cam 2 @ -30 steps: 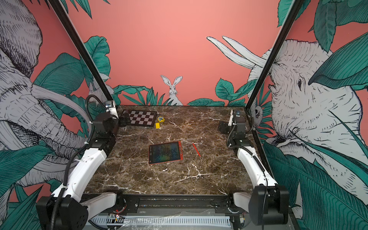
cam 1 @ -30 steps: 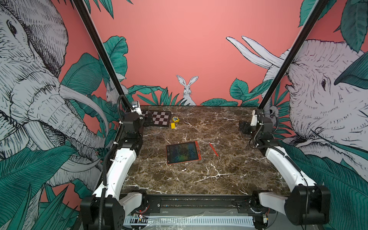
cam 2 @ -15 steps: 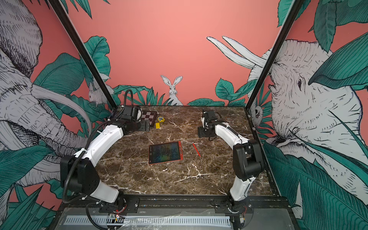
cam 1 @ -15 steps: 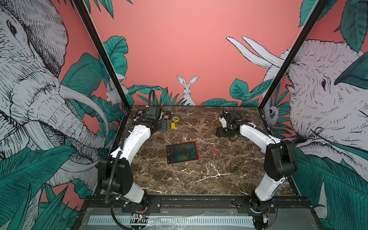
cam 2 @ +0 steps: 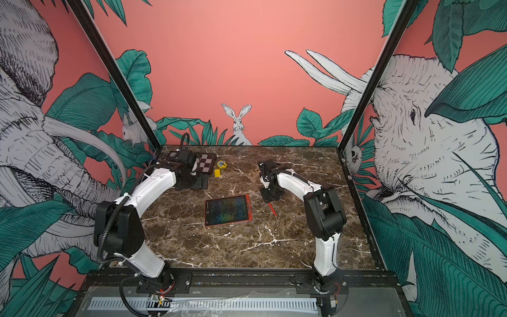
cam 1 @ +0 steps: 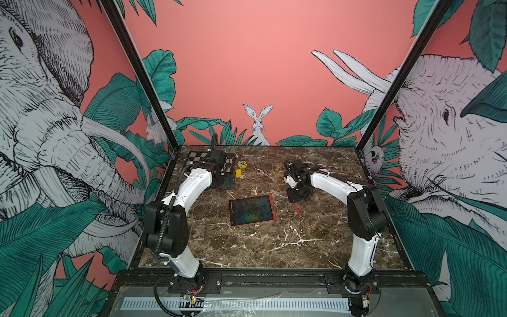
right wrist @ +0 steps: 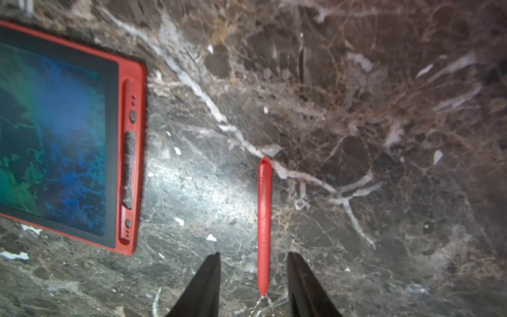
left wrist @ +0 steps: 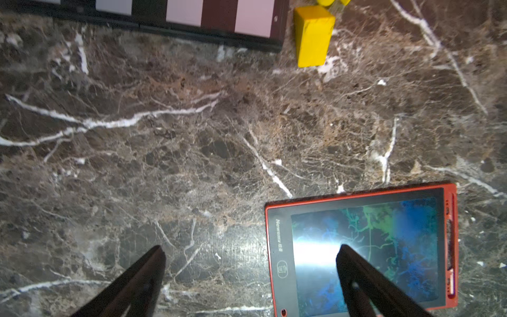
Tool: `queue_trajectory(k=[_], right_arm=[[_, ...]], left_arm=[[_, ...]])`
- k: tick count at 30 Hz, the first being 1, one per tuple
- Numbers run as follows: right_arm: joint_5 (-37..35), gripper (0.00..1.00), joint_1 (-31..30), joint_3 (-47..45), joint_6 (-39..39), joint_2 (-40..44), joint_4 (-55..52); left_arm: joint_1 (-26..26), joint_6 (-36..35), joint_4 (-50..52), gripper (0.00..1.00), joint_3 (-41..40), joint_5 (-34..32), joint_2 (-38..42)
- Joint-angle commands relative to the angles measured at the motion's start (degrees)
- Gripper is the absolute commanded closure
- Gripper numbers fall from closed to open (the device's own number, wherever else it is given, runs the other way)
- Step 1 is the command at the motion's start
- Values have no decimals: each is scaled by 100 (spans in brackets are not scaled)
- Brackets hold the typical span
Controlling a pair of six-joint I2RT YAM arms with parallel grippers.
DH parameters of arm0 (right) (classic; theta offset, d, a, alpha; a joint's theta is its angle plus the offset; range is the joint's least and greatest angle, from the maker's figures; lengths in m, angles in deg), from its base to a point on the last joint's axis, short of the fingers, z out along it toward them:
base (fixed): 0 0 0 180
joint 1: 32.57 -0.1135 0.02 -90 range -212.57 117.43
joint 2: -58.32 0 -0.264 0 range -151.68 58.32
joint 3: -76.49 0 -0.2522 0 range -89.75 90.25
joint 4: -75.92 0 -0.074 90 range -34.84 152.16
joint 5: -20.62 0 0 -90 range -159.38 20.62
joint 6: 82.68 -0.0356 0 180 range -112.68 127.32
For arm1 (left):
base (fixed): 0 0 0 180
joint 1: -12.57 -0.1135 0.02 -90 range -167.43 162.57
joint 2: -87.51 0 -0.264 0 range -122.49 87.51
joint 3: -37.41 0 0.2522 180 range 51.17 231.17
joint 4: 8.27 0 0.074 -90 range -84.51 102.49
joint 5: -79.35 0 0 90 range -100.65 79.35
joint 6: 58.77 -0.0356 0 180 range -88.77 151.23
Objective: Place the stylus back onto the writing tablet
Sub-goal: Pick up the stylus from the center of the board.
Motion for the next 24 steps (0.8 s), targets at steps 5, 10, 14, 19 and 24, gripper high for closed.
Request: queue_trajectory(k=[5, 10, 14, 19, 24], right_arm=[[-184, 60, -14, -243, 75, -63, -213], [-168, 63, -17, -291, 131, -163, -98], [-247, 64, -25, -298, 128, -250, -17], [-295, 66, -82, -305, 124, -361, 33], [-427, 71, -136, -271, 136, -480, 29]], left_arm=[[23, 718, -106, 1, -579, 183, 426], [23, 877, -513, 1, -967, 619, 512], [23, 973, -867, 3, -1280, 926, 564], [18, 1044, -1233, 7, -1562, 1061, 623], [23, 1067, -1368, 9, -1667, 1091, 613]])
